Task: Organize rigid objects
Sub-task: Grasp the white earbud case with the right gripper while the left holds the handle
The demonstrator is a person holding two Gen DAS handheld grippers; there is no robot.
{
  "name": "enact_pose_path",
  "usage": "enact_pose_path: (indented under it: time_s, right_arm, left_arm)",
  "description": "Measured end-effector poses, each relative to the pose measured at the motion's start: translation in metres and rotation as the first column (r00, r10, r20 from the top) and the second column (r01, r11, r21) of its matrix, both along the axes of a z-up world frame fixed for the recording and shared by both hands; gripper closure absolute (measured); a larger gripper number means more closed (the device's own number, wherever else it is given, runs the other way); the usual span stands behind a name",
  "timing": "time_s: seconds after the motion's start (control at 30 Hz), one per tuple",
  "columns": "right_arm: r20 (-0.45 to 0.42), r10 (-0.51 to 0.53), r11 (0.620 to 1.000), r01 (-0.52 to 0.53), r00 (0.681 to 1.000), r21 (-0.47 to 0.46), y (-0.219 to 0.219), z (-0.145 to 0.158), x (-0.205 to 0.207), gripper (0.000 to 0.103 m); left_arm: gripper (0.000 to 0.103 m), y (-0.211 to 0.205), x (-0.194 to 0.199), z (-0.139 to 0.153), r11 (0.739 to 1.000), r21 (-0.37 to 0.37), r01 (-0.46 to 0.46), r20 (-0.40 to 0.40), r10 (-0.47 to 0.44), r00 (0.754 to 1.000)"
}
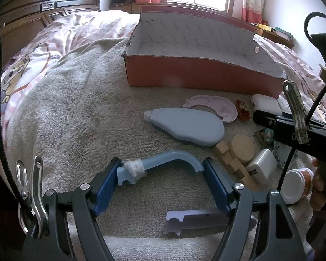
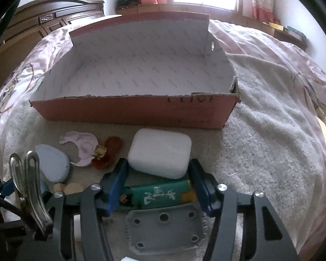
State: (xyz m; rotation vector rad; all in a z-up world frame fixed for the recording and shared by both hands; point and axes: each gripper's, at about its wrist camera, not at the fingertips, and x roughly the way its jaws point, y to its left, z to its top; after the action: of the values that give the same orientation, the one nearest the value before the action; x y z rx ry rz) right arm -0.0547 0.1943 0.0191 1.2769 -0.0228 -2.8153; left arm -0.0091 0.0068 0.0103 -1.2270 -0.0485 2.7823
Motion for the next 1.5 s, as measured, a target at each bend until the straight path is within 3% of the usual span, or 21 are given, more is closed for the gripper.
enact_pose_path:
  time_s: [0.53,0.83,0.87,0.9,0.93,1.1,1.23,1.3,1.37,1.5]
  right_arm:
    - [-0.021,-0.021,0.999,0.020,1.000,-0.037,0.004,0.005,0.008,0.045]
    - [-0.058,-0.017,0.999,0.015,0.998,-0.038,0.001,0.017,0.023,0.047]
    - [-0.061,-0.015,0.999,0.013,0.998,-0.038,0.001,0.018,0.025,0.051]
    - [-0.063,-0.008,0.999,0.005,0.998,-0.041,-0.001,0.020,0.026,0.075]
    - [-0.058,-0.003,0.999,0.001,0.998,-0.036,-0.002,0.021,0.027,0.082]
    - [-0.051,0.003,1.000,-0.004,0.999,-0.013,-0.008,0.021,0.029,0.081]
    - [-0.048,0.004,0.999,-0.006,0.999,-0.033,-0.006,0.018,0.030,0.075]
    - [-0.059,-0.001,0.999,-0.001,0.998,-0.039,-0.004,0.019,0.031,0.057]
    - [-0.074,-0.010,0.999,0.007,0.997,-0.047,-0.003,0.020,0.030,0.046]
    - [-0.094,-0.017,0.999,0.013,0.995,-0.042,-0.001,0.020,0.029,0.038]
  left_arm:
    - [0.026,0.001,0.001,0.001,1.000,-0.001,0.002,-0.003,-0.002,1.000]
    - [0.026,0.004,0.006,0.013,0.999,-0.040,0.017,-0.050,-0.019,0.999]
    - [0.026,0.004,0.008,0.013,0.999,-0.043,0.017,-0.053,-0.019,0.998]
    - [0.026,0.004,0.008,0.015,0.999,-0.045,0.017,-0.057,-0.019,0.998]
    - [0.026,0.004,0.008,0.016,0.999,-0.048,0.016,-0.060,-0.019,0.998]
    - [0.026,0.003,0.010,0.019,0.999,-0.052,0.010,-0.069,-0.014,0.998]
    - [0.026,0.001,0.010,0.020,0.999,-0.051,0.003,-0.071,-0.007,0.997]
    - [0.026,0.001,0.011,0.019,0.999,-0.049,0.000,-0.069,-0.004,0.998]
    - [0.026,0.000,0.011,0.018,0.999,-0.045,-0.001,-0.064,-0.002,0.998]
    - [0.026,-0.001,0.009,0.015,0.999,-0.038,0.001,-0.050,-0.003,0.999]
